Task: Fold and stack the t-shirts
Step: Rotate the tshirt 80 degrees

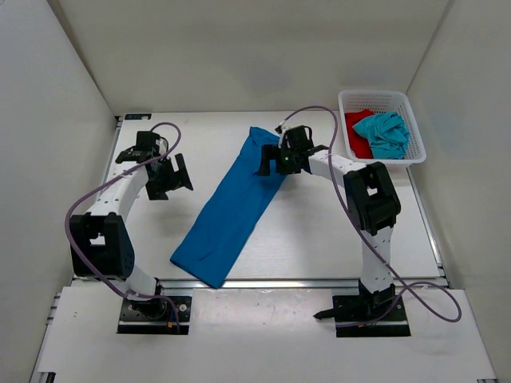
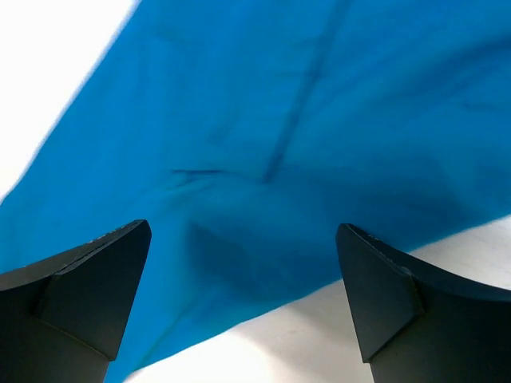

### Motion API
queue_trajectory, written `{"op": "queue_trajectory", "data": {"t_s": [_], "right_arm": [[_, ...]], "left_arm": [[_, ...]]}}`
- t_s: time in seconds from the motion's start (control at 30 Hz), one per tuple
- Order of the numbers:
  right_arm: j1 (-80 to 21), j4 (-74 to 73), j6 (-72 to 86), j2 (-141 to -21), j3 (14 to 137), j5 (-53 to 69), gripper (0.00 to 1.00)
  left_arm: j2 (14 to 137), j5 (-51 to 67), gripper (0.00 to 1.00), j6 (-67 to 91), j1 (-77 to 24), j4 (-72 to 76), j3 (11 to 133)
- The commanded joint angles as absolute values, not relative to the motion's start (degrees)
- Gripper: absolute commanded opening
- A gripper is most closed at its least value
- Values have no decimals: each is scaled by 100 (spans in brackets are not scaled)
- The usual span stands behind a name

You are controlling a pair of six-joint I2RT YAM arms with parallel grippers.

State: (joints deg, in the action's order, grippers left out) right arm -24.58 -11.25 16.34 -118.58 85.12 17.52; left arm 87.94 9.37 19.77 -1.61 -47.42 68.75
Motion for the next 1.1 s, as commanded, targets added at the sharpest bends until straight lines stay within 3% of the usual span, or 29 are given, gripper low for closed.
{"op": "queue_trajectory", "data": {"t_s": [0.0, 0.23, 0.37, 0.53, 0.67, 0.9, 1.0, 1.07], "right_arm": [[-2189, -1090, 1837, -12093, 8657, 1619, 99], [-1679, -1555, 1899, -13077, 9869, 1941, 99], [-1284, -1740, 1915, -13982, 11342, 2274, 99], [-1029, -1610, 2338, -15685, 14365, 3031, 99], [-1133, -1704, 2042, -15654, 14967, 3121, 100], [-1283, -2618, 1426, -13774, 13636, 3069, 100], [-1494, -2707, 1353, -12448, 11958, 2874, 99], [-1713, -2567, 1257, -11143, 10213, 2735, 98]], "left_arm": [[8912, 590, 99, 1881, -88, -4983, 7093], [9018, 773, 99, 1942, 141, -4992, 7093], [8982, 826, 99, 2004, 97, -5010, 6935], [8781, 852, 99, 1916, -112, -5273, 6759], [8692, 1089, 99, 1636, -316, -5300, 6654], [8517, 1406, 98, 1625, -799, -5080, 6179], [8079, 1503, 98, 1801, -922, -4844, 5715], [7798, 1478, 98, 1889, -1028, -4641, 5329]]}}
